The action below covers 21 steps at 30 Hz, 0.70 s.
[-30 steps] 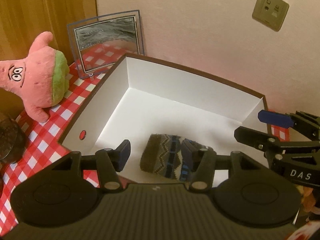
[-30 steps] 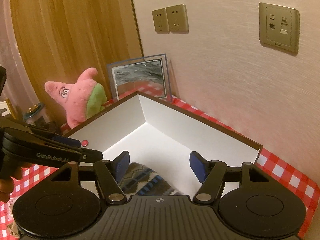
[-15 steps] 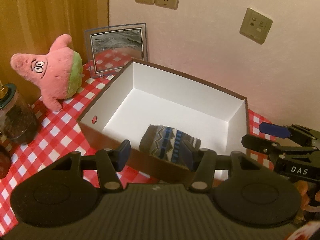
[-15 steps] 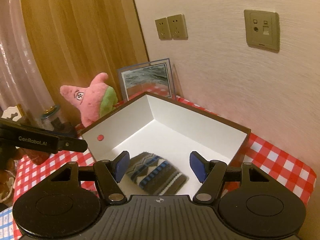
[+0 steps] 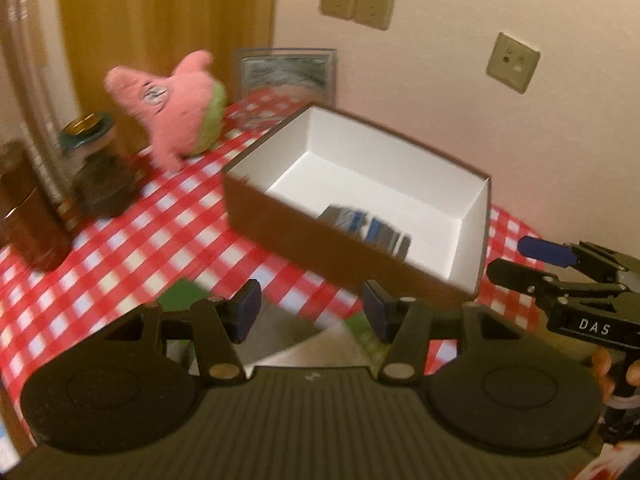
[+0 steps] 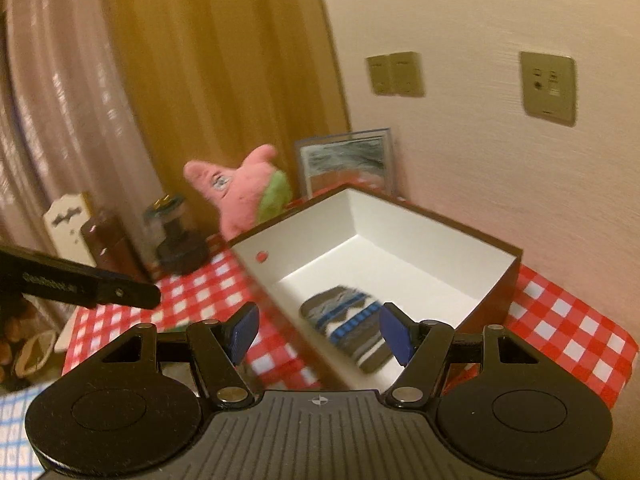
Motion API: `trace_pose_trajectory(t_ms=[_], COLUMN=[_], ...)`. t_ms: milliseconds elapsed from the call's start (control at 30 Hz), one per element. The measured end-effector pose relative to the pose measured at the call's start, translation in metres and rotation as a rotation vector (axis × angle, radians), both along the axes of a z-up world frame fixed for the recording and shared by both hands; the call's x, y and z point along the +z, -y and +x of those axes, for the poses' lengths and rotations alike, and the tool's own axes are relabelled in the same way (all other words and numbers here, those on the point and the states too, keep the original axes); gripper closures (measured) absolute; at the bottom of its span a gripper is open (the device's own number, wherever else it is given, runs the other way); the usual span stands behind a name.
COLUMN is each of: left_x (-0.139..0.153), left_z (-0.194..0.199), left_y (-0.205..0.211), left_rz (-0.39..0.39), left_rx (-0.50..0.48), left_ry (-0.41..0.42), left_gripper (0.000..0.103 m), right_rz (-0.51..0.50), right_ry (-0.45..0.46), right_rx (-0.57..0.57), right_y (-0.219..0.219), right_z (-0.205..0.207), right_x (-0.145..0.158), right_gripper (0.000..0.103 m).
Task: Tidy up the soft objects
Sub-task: 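Move the right tool back to the packaged cream socks and grasp them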
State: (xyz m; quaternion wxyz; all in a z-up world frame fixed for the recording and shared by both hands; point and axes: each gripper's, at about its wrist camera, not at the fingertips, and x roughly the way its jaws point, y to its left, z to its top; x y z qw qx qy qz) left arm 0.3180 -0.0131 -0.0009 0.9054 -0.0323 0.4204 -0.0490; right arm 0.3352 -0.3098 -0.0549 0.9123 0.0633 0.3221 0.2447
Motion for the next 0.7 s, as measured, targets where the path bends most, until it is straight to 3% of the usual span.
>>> trace_pose_trajectory(t_ms=[300, 433, 700], left_x=[-0.023, -0.040, -0.070], left_z=[-0.077, -0.098, -0.113], left_y=[-0.040, -0.054, -0.075], left_rz=[0.035, -0.003, -0.005], left_rx=[0.117, 0.172, 0.228], left_ry=[-0.069, -0.098, -0.160], left_gripper=[0.050, 0.050, 0.050], right_rz=[-0.014, 0.054, 0.165], right_ry=[-0.061, -0.171, -0.407], right_rx=[0.130, 0.135, 0.026], right_y=[-0.026, -0.033, -0.048], right_z=[-0.041, -0.051, -0.045], right_x=[-0.030, -0.053, -0.109], right_gripper=[0.036, 0.036, 0.037])
